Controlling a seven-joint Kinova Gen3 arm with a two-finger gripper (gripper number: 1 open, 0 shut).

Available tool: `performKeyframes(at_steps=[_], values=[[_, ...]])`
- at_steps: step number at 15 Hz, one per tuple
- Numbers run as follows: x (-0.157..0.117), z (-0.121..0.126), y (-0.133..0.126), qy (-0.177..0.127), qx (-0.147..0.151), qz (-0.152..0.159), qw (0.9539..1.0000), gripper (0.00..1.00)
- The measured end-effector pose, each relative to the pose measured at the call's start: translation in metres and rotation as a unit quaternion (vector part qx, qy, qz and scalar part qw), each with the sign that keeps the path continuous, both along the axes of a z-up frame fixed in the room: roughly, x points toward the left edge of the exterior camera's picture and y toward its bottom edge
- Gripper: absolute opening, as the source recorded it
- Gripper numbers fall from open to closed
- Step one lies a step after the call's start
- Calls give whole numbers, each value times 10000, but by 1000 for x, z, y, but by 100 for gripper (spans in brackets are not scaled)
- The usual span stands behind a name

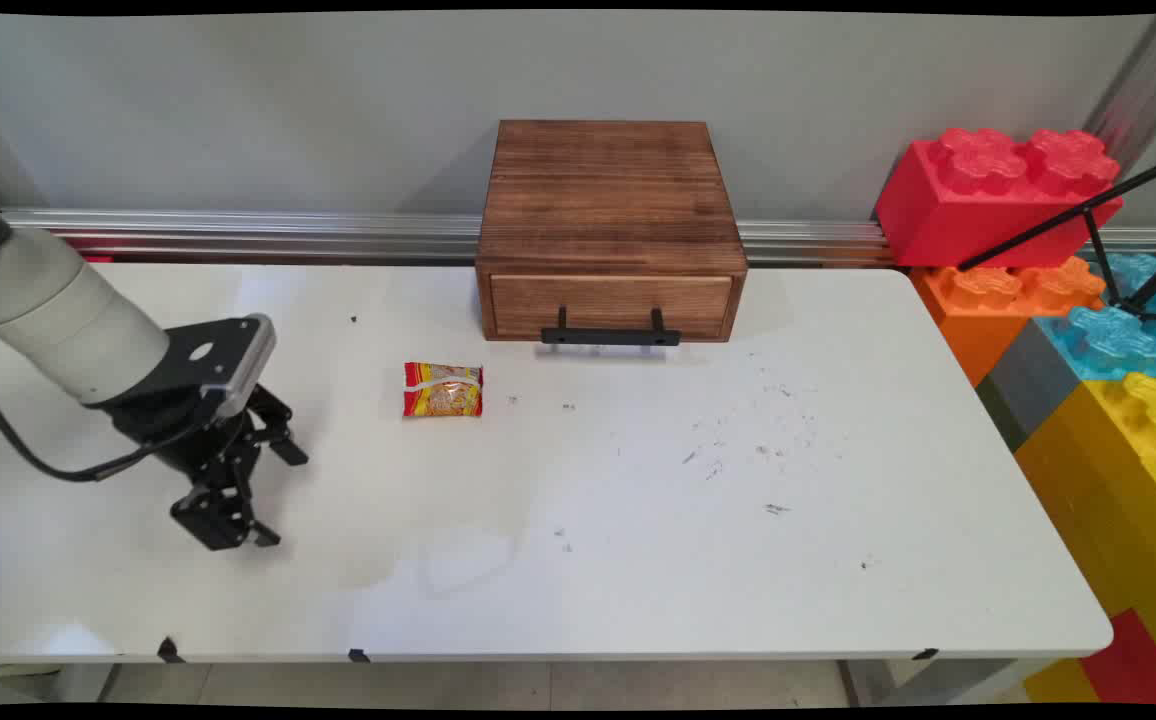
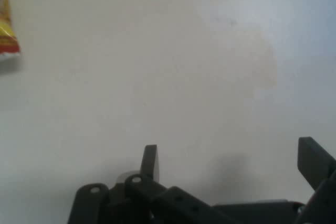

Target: Open the drawer

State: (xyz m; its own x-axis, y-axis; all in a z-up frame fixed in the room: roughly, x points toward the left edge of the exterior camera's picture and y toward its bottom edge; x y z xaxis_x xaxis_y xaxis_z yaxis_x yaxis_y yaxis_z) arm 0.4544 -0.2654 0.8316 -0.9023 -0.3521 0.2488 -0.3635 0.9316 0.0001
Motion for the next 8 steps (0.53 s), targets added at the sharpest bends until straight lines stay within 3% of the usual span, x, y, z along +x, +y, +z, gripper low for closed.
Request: performKeyframes(at_steps=[6, 8], values=[[-24, 14, -43, 234, -315, 60, 9992, 100], [-43, 23, -73, 275, -462, 23, 9985, 100]])
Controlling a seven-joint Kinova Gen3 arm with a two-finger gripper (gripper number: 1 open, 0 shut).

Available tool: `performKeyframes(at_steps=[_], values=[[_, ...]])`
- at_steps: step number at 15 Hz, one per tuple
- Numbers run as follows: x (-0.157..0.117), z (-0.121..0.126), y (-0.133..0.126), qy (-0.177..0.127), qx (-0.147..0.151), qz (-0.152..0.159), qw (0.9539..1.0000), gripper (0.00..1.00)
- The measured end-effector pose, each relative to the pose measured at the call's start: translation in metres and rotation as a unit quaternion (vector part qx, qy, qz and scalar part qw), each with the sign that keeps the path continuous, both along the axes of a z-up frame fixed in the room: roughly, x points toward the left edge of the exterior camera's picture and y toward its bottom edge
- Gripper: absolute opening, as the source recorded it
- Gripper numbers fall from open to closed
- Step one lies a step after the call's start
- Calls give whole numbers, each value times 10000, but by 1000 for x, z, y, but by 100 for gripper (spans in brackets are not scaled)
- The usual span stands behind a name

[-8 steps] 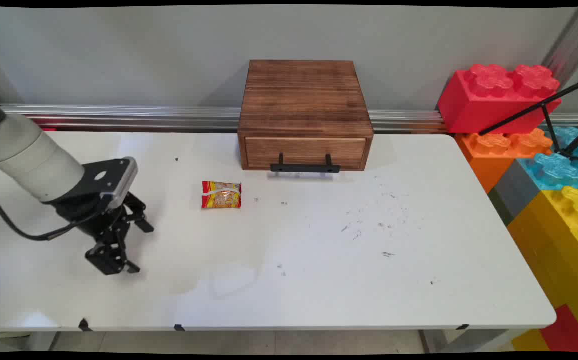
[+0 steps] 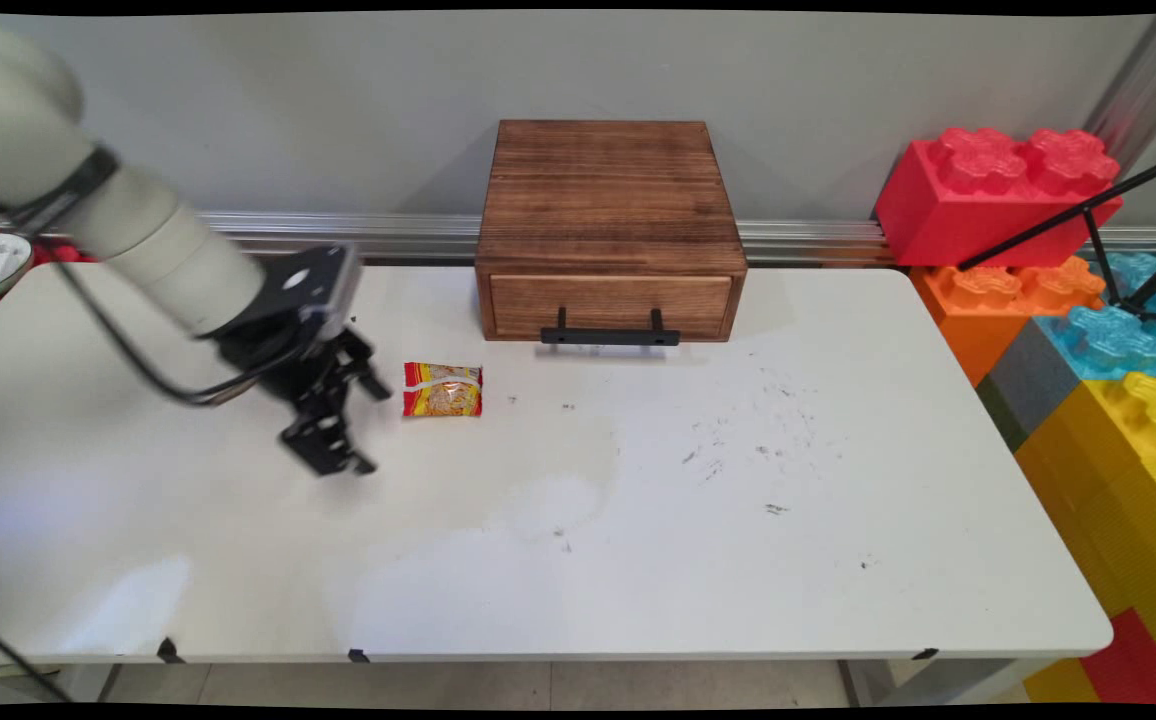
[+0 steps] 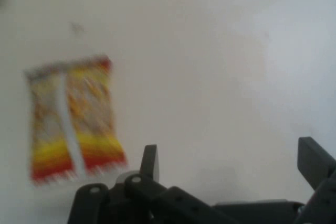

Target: Open the drawer

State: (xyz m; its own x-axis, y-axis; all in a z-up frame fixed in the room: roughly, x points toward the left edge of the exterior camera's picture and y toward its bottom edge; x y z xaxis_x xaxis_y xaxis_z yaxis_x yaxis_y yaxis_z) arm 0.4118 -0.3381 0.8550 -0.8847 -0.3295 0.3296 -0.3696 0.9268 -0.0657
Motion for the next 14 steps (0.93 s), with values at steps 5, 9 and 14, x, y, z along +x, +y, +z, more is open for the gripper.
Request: performKeyframes(at_steps=[5, 9, 14], values=[[-45, 21, -75, 164, -410, -162, 9989, 100], [-79, 27, -124, 282, -629, -252, 9973, 100], [-112, 16, -163, 314, -702, -197, 9968, 100]])
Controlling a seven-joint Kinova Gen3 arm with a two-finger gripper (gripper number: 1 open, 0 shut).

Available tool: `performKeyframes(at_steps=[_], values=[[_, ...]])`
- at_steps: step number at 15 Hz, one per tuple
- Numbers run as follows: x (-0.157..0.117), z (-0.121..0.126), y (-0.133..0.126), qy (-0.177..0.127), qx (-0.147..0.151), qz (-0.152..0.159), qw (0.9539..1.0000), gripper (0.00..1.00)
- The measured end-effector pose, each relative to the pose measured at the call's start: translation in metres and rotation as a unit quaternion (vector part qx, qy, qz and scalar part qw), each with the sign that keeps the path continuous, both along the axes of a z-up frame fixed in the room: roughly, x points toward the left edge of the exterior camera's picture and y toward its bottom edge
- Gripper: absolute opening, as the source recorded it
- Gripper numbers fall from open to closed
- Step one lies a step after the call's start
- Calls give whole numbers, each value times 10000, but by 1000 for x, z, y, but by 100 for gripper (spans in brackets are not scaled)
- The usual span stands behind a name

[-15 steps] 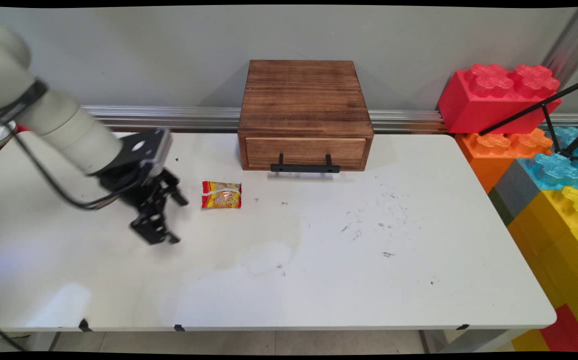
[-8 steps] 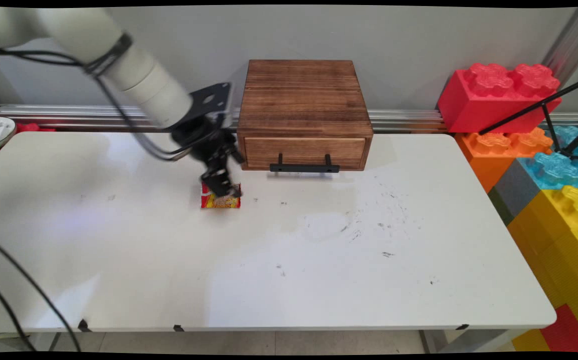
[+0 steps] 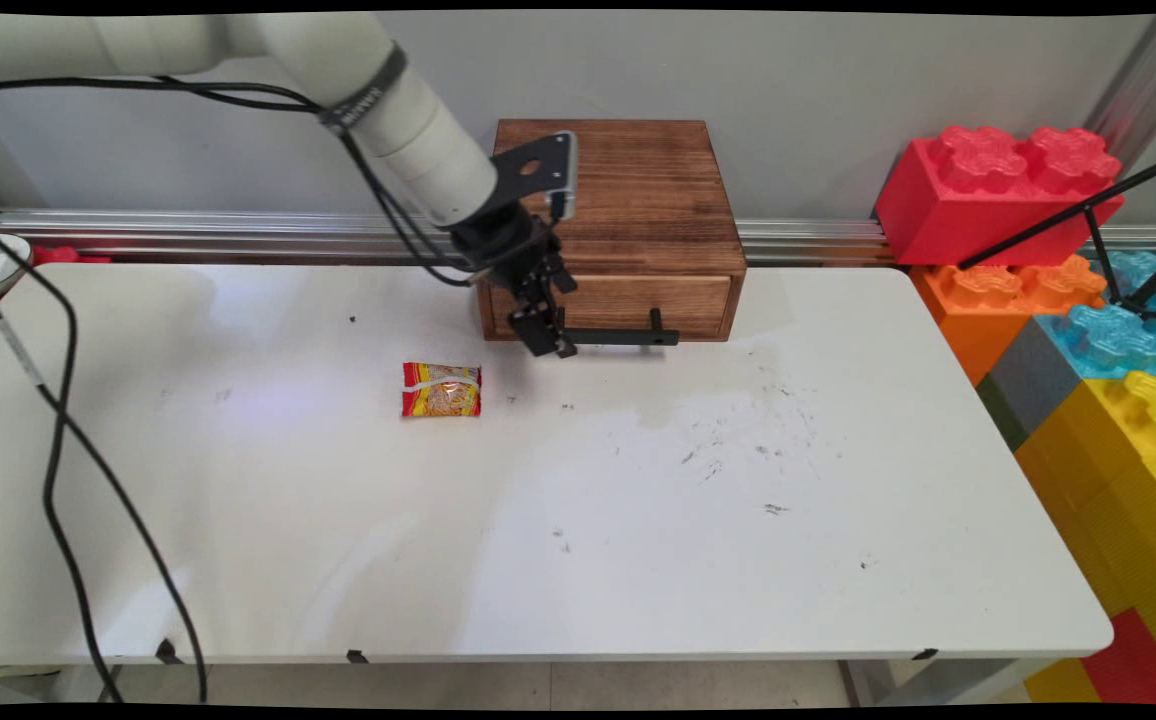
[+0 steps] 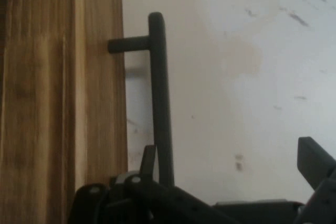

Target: Open the drawer

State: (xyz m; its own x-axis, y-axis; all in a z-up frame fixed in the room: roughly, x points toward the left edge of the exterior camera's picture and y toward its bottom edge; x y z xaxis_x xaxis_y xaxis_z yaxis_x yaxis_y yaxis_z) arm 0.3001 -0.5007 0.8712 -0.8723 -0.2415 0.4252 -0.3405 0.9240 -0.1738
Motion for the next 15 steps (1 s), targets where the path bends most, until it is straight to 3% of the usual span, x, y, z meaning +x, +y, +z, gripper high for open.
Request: performKeyframes(at_steps=[7, 15], values=[[-32, -36, -28, -64, 79, 240, 9997, 100], [-51, -64, -46, -101, 105, 416, 9990, 100]])
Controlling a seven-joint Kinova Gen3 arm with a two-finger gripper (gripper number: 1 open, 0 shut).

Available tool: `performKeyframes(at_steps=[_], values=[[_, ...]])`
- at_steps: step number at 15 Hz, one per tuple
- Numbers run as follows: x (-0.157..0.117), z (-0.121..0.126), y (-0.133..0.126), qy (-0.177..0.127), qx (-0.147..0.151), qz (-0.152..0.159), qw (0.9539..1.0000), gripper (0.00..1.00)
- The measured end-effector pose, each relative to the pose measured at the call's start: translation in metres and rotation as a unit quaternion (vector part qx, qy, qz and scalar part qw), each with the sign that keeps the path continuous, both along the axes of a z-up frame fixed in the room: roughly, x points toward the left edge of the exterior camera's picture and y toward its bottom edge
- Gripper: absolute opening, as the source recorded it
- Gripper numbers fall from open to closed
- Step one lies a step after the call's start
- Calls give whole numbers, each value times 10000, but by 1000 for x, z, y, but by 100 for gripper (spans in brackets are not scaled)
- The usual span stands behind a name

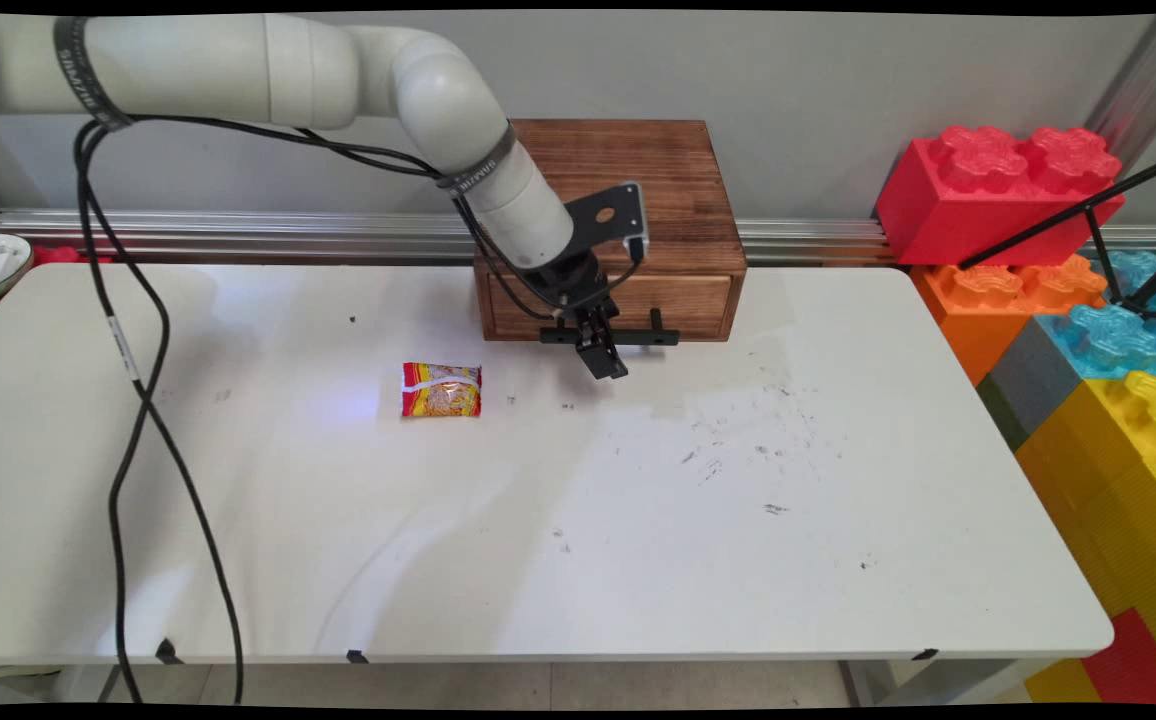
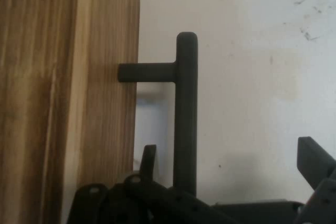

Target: Open the drawer

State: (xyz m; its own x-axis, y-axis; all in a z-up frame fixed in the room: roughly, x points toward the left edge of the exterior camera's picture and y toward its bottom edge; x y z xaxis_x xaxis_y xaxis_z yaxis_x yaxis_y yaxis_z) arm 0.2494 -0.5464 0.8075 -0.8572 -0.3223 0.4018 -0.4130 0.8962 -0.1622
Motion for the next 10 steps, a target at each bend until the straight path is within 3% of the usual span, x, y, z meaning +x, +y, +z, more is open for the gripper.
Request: performKeyframes(at_steps=[10], values=[[-9, -25, -7, -85, 82, -39, 9999, 100]])
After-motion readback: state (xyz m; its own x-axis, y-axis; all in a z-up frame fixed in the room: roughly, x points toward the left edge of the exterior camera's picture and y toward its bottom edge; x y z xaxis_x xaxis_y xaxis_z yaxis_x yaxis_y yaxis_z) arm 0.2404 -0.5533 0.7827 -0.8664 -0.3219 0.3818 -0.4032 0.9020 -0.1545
